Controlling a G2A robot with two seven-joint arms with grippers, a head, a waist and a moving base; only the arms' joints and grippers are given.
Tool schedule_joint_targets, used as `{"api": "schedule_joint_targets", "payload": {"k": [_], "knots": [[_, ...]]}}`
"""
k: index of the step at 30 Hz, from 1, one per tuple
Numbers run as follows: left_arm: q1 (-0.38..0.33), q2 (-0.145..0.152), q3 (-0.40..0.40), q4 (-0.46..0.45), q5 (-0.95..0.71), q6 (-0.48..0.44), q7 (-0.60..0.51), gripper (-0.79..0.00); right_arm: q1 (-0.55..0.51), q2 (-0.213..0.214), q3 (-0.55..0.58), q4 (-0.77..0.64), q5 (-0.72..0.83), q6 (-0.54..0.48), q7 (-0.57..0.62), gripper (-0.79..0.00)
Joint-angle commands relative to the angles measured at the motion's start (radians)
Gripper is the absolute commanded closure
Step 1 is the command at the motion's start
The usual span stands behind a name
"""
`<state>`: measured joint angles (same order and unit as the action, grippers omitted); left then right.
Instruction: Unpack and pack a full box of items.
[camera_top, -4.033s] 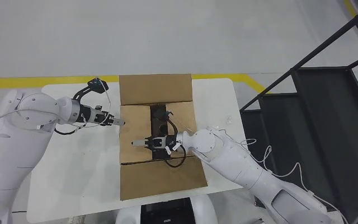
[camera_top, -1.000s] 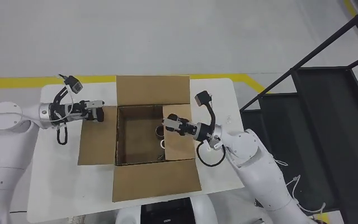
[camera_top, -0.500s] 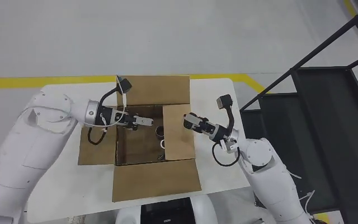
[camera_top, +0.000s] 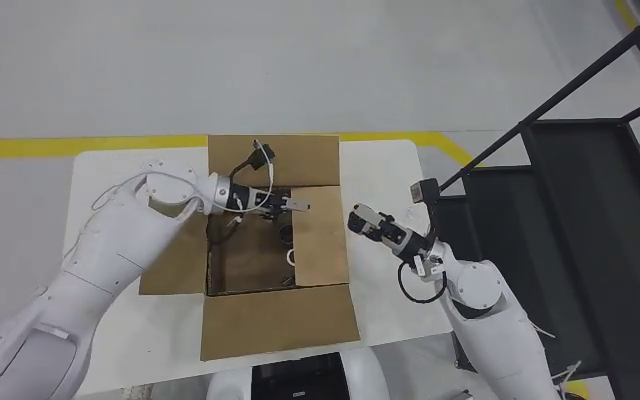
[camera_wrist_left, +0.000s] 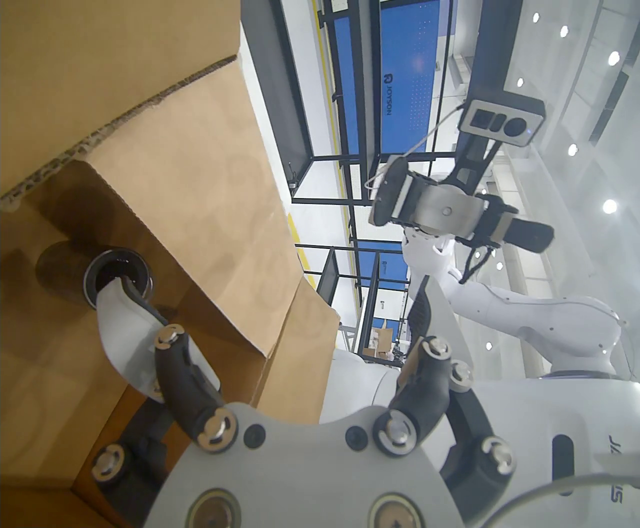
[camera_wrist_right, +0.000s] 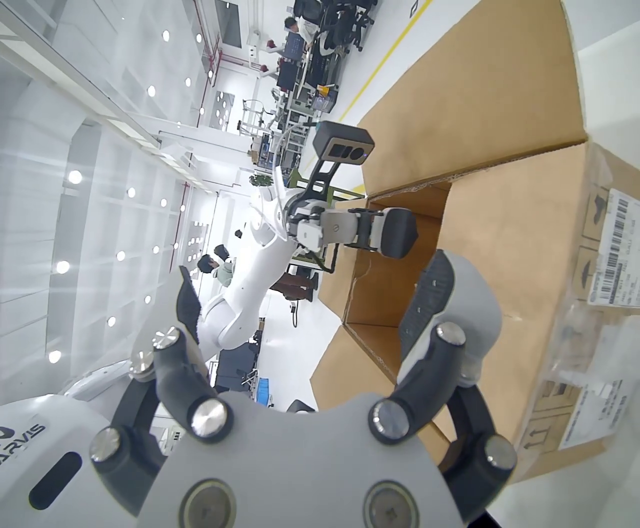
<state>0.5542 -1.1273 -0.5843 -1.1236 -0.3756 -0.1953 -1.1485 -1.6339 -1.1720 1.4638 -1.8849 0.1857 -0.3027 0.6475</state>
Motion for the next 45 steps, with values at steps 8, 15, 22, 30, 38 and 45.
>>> {"api": "schedule_joint_targets", "payload": {"k": [8, 15, 22, 30, 38, 45], "knots": [[-0.069, -0.11, 0.1, 0.169, -0.013, -0.042, 0.042, -0.785, -0.04, 0.006, 0.025, -0.009, 0.023, -0.028, 0.006, -0.785], [-0.082, -0.153, 0.093, 0.227, -0.066, -0.145, 0.033, -0.785, -0.061, 0.01, 0.025, -0.021, 0.034, -0.042, 0.025, -0.785], [-0.065, -0.149, 0.042, 0.155, -0.104, -0.222, -0.013, -0.785, -0.063, 0.014, 0.011, -0.051, 0.059, -0.074, 0.081, -0.785], [-0.059, -0.165, 0.035, 0.059, -0.088, -0.241, -0.013, -0.785, -0.145, 0.027, 0.051, -0.151, 0.131, -0.146, 0.197, -0.785], [-0.098, -0.227, 0.079, 0.057, -0.113, -0.273, -0.008, -0.785, -0.234, 0.038, 0.106, -0.206, 0.134, -0.162, 0.214, -0.785], [-0.163, -0.303, 0.149, 0.129, -0.05, -0.305, 0.011, -0.785, -0.277, 0.043, 0.131, -0.222, 0.105, -0.155, 0.197, -0.785]]}}
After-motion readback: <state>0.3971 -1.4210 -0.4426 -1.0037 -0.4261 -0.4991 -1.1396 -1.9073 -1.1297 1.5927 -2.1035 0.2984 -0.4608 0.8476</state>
